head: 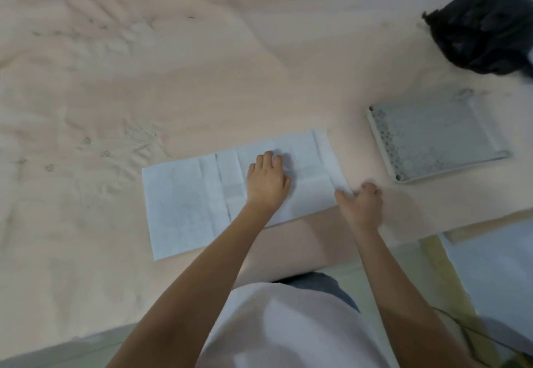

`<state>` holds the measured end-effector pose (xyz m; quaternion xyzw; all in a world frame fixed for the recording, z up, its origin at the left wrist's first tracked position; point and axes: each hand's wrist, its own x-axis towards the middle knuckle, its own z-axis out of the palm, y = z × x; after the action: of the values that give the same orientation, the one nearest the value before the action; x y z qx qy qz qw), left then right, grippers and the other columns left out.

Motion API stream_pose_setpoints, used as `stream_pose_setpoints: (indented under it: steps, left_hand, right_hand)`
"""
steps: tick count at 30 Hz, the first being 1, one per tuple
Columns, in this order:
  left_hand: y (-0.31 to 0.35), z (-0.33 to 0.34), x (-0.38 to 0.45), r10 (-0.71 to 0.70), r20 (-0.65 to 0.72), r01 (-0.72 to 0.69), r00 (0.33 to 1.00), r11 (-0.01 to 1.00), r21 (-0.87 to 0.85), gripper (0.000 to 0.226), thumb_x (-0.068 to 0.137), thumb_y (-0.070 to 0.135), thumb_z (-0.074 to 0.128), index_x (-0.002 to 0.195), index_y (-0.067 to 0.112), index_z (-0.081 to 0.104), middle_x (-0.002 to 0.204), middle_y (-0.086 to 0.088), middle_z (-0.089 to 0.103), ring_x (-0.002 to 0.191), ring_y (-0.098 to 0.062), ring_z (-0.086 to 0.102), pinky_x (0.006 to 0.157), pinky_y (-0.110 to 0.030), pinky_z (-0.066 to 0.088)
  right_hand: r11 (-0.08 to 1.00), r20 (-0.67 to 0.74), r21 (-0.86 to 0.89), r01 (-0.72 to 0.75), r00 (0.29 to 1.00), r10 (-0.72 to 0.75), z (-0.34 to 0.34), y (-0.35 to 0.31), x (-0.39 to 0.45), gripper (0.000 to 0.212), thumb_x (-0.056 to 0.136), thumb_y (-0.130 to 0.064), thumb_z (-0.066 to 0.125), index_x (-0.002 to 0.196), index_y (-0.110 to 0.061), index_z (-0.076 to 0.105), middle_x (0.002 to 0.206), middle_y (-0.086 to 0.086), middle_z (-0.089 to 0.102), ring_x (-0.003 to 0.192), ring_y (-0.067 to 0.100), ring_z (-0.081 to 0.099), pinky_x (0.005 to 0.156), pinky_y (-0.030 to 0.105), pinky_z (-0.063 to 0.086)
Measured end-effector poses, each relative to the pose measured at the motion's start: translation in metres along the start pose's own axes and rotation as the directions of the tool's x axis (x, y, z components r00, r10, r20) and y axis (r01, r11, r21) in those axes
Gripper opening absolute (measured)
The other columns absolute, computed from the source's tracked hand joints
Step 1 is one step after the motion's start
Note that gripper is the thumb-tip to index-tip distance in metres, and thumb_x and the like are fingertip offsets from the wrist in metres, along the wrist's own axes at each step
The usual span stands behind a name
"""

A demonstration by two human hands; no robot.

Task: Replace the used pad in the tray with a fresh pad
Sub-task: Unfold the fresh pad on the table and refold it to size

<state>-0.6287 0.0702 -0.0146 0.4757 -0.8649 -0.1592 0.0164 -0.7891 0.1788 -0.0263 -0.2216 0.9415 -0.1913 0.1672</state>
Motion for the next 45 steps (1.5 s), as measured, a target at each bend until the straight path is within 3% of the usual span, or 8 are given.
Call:
stream_pose_setpoints:
  steps: [8, 15, 23, 28, 32, 37, 43, 45]
  left_hand:
    - [0.066, -0.001, 0.058, -0.055, 0.145, 0.050, 0.988, 0.998, 0.039, 0.058, 0.092, 0.042, 0.045, 0.136, 0.004, 0.035, 0.131, -0.014, 0.040, 0.119, -0.030, 0.040, 0.088, -0.038, 0.041]
    - [0.101, -0.012, 0.077, -0.209, 0.201, 0.221, 0.957, 0.974, -0.039, 0.085, 0.080, 0.072, 0.045, 0.134, 0.007, 0.034, 0.127, -0.008, 0.041, 0.117, -0.027, 0.043, 0.079, -0.035, 0.041]
    - [0.093, -0.025, 0.073, -0.259, 0.241, 0.287, 0.935, 0.954, -0.087, 0.024, 0.090, 0.012, 0.046, 0.113, 0.006, 0.044, 0.108, -0.008, 0.060, 0.078, -0.021, 0.050, 0.053, -0.025, 0.031]
    - [0.061, -0.049, 0.060, -0.296, 0.234, 0.352, 0.926, 0.900, -0.257, 0.018, 0.089, 0.012, 0.047, 0.106, 0.008, 0.051, 0.103, -0.007, 0.060, 0.079, -0.023, 0.052, 0.060, -0.028, 0.037]
    - [0.010, -0.063, 0.041, -0.326, 0.211, 0.388, 0.922, 0.791, -0.473, 0.012, 0.085, 0.013, 0.053, 0.076, 0.010, 0.046, 0.075, -0.005, 0.052, 0.081, -0.031, 0.055, 0.055, -0.026, 0.036]
    - [-0.054, -0.069, 0.011, -0.426, 0.260, 0.488, 0.867, 0.614, -0.621, 0.029, 0.082, 0.002, 0.054, 0.062, 0.014, 0.037, 0.064, 0.000, 0.041, 0.064, -0.022, 0.045, 0.049, -0.026, 0.039]
    - [-0.095, -0.051, -0.011, -0.500, 0.258, 0.541, 0.827, 0.579, -0.610, 0.005, 0.083, 0.004, 0.056, 0.088, 0.004, 0.054, 0.095, -0.014, 0.061, 0.091, -0.031, 0.059, 0.067, -0.029, 0.042]
    - [-0.102, -0.043, -0.012, -0.526, 0.267, 0.568, 0.808, 0.571, -0.593, 0.025, 0.084, 0.007, 0.057, 0.107, -0.002, 0.056, 0.113, -0.018, 0.061, 0.105, -0.033, 0.059, 0.078, -0.033, 0.045]
  right_hand:
    - [0.927, 0.286, 0.357, -0.117, 0.958, 0.011, -0.010, 0.008, 0.008, 0.016, 0.079, -0.017, 0.070, 0.079, -0.007, 0.058, 0.065, -0.001, 0.053, 0.067, 0.020, 0.052, 0.052, 0.026, 0.034]
    - [0.871, 0.311, 0.491, -0.016, 0.937, -0.158, -0.024, -0.008, -0.012, 0.026, 0.079, -0.004, 0.061, 0.065, -0.016, 0.043, 0.067, -0.002, 0.046, 0.059, 0.009, 0.041, 0.051, 0.014, 0.033]
    - [0.848, 0.258, 0.517, 0.116, 0.923, -0.284, -0.022, -0.023, -0.042, 0.020, 0.077, -0.014, 0.066, 0.078, -0.019, 0.046, 0.074, -0.006, 0.049, 0.063, 0.010, 0.047, 0.058, 0.023, 0.038]
    - [0.887, 0.252, 0.413, 0.205, 0.911, -0.327, -0.015, -0.031, -0.057, 0.017, 0.077, -0.018, 0.065, 0.084, -0.021, 0.049, 0.082, -0.004, 0.054, 0.068, 0.011, 0.053, 0.060, 0.024, 0.039]
    - [0.820, 0.274, 0.459, 0.342, 0.823, -0.497, -0.007, -0.051, -0.074, 0.012, 0.077, -0.013, 0.066, 0.076, -0.016, 0.055, 0.078, -0.007, 0.055, 0.074, 0.013, 0.055, 0.068, 0.030, 0.044]
    - [0.677, 0.293, 0.233, 0.698, 0.613, -0.734, 0.004, -0.081, -0.102, 0.044, 0.074, -0.058, 0.054, 0.085, -0.016, 0.065, 0.092, -0.005, 0.061, 0.087, 0.016, 0.059, 0.078, 0.032, 0.045]
    - [0.505, 0.198, 0.058, 0.861, 0.486, -0.852, 0.023, -0.093, -0.105, 0.049, 0.083, -0.042, 0.040, 0.109, -0.010, 0.067, 0.129, 0.008, 0.058, 0.117, 0.025, 0.054, 0.093, 0.036, 0.044]
    - [0.478, 0.222, -0.028, 0.878, 0.472, -0.853, 0.032, -0.097, -0.092, 0.051, 0.083, -0.036, 0.040, 0.118, -0.007, 0.063, 0.137, 0.012, 0.053, 0.125, 0.026, 0.051, 0.100, 0.034, 0.034]
